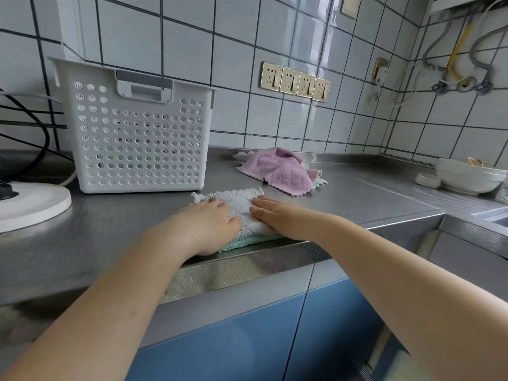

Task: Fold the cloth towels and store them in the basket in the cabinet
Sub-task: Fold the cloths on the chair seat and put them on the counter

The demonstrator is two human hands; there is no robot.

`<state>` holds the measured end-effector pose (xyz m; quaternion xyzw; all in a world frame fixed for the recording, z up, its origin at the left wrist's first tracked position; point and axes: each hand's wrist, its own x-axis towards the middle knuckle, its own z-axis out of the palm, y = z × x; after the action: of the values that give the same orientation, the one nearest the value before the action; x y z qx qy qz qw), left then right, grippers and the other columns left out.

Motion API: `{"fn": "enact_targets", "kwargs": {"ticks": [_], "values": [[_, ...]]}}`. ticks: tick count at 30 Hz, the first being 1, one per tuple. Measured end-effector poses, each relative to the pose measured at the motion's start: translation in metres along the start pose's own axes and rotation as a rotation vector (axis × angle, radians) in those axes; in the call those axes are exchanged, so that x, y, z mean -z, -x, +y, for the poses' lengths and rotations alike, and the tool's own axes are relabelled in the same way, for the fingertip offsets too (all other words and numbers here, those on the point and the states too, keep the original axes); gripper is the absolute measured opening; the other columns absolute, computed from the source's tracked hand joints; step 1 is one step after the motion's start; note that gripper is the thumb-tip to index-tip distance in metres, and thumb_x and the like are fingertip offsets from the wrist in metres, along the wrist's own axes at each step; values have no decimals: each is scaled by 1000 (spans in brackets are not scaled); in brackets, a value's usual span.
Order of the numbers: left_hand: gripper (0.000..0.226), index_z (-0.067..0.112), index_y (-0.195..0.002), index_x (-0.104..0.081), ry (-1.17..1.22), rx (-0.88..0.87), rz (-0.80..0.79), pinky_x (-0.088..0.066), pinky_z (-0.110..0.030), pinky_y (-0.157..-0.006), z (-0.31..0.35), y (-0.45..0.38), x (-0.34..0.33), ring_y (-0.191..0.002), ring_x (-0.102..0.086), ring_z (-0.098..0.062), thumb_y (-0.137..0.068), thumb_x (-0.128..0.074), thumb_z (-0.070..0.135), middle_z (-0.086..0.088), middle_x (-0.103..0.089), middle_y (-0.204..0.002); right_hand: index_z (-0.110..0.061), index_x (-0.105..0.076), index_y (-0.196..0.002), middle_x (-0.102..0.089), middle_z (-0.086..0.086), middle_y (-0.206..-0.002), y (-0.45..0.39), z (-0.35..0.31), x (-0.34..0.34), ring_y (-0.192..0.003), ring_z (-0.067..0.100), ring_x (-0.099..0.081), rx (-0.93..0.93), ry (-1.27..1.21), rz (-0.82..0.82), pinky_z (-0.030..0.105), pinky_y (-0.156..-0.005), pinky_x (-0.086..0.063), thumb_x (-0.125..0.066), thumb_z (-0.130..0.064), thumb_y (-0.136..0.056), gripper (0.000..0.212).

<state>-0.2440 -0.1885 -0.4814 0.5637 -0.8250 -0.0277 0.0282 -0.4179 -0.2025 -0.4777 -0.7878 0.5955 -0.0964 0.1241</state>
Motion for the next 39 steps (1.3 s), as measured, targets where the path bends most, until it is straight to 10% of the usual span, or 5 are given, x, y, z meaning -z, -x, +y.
{"fn": "enact_targets", "kwargs": {"ticks": [7, 16, 29, 39], "values": [[33, 14, -104, -54, -97, 31, 267, -38, -31, -80, 11, 11, 9, -108, -53, -27, -98, -29, 36, -10, -58, -120, -29, -31, -146, -32, -6, -152, 19, 2, 2, -138, 13, -31, 18, -2, 232, 26, -108, -25, -31, -46, -99, 50], [26, 28, -116, -60, 323, -370, 626, -48, -32, -80, 83, 25, -3, -100, -59, -15, -92, -51, 34, 12, -65, -108, -24, -67, -108, -65, -13, -96, 128, 54, -5, -90, 4, -64, -17, -409, 707, 13, -77, -47, -59, -20, -91, 19], [22, 30, -112, -62, 537, -782, -2, -49, -28, -83, 257, 54, -184, -94, -59, -1, -93, -51, 34, 16, -64, -103, -21, -69, -101, -62, -13, -101, 362, 163, -115, -88, -8, -59, -663, -330, 885, 4, -73, -44, -57, -18, -93, 15], [23, 13, -110, -67, 644, -754, -480, -42, -17, -82, 328, 85, -312, -98, -62, -12, -91, -58, 20, 2, -69, -106, -15, -67, -112, -64, 2, -116, 450, 195, -235, -111, 17, -56, -1168, -208, 576, 22, -90, -36, -57, -19, -90, 25]]}}
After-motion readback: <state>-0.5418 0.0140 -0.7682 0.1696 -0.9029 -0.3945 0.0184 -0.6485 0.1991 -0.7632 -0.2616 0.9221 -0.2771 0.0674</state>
